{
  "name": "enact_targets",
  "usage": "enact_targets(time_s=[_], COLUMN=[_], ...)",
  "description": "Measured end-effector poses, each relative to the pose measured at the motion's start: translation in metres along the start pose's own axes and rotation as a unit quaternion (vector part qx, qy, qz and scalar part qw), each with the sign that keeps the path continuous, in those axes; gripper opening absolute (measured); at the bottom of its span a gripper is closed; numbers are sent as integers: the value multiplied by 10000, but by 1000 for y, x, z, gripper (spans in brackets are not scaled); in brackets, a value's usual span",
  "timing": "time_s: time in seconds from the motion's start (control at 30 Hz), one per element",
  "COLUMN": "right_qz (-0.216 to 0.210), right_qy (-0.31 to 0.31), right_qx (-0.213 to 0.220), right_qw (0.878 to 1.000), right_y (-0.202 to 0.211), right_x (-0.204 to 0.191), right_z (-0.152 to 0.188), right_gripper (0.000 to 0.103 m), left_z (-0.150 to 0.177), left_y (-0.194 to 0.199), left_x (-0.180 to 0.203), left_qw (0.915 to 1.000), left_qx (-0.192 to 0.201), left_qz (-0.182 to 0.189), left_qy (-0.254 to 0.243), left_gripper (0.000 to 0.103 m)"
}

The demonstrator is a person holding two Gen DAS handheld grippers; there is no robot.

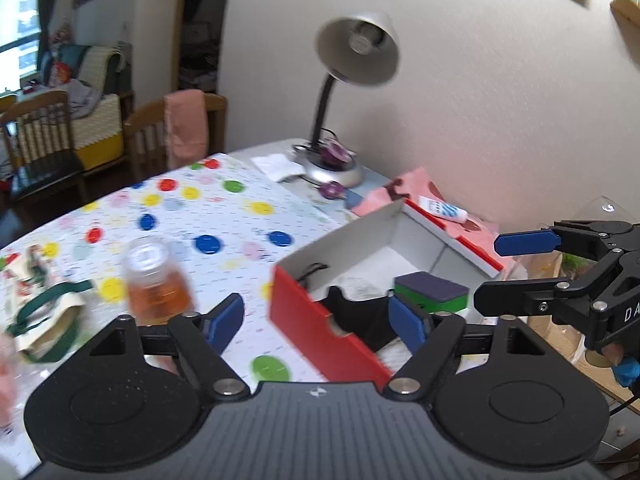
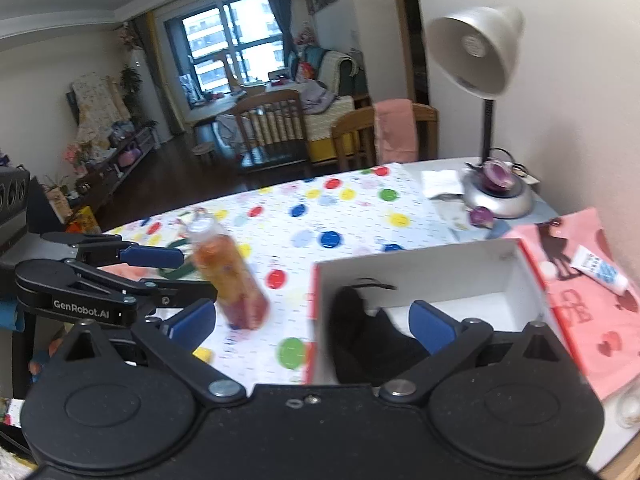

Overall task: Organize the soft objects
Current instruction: 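Move both open grippers back toward the remaining items on the table, then grasp the yellow sponge cloth with the right gripper while the left grasps the white packet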

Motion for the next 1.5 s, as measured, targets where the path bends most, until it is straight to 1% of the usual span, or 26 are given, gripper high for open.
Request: enact_targets(time_s=[0.1,0.27,0.33,0.4,0.43,0.67,0.9,1.03,1.13,1.27,1.33,1.4,1.5], right_qz=[-89,-225,-272,-372,-406,-666,-856,-944,-1010,-1004,-1004,-1042,-1097], right_qy=[45,36,52,63,81,241,614,918,1221,1628,1777,1920,2258], right_qx=[3,0,-19,-83,-112,-354,-550,-723,-910,-1190,-1314,-1404,-1451], right_qw=[9999,9997,9996,9993,9991,9969,9929,9887,9832,9743,9701,9657,9570], right_y=[-5,-16,-21,-27,-30,-55,-87,-113,-137,-168,-180,-191,-203], right_x=[-25,-61,-73,-87,-95,-147,-192,-207,-215,-218,-216,-214,-214], right_z=[0,4,8,12,15,32,50,62,72,88,93,97,100], right_gripper=[103,103,103,103,103,103,103,103,100,98,92,92,91], left_z=[9,30,38,45,49,65,69,74,87,109,118,128,140], left_y=[25,60,73,85,90,119,140,141,132,108,95,81,65], left_x=[-20,-56,-70,-83,-89,-130,-183,-213,-223,-223,-221,-220,-220], left_qw=[9998,9986,9978,9969,9964,9922,9884,9857,9853,9838,9826,9799,9756], left_qx=[145,227,283,321,353,536,547,467,317,-15,-154,-304,-398], left_qz=[-140,-390,-473,-551,-583,-894,-1147,-1309,-1292,-1323,-1359,-1423,-1588], left_qy=[92,270,363,460,508,678,832,956,1072,1207,1254,1368,1462], left_gripper=[83,85,93,98,99,101,102,102,102,102,102,102,102])
Point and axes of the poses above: each gripper's, at about its wrist camera, not at the fingertips, and y roughly against the way its jaws point, x to its right, z to its underside, the point moved 6 cm from there along -y, roughly the way its jaws point, and after that the axes turned 2 degrees about x, right-handed, at the moved point
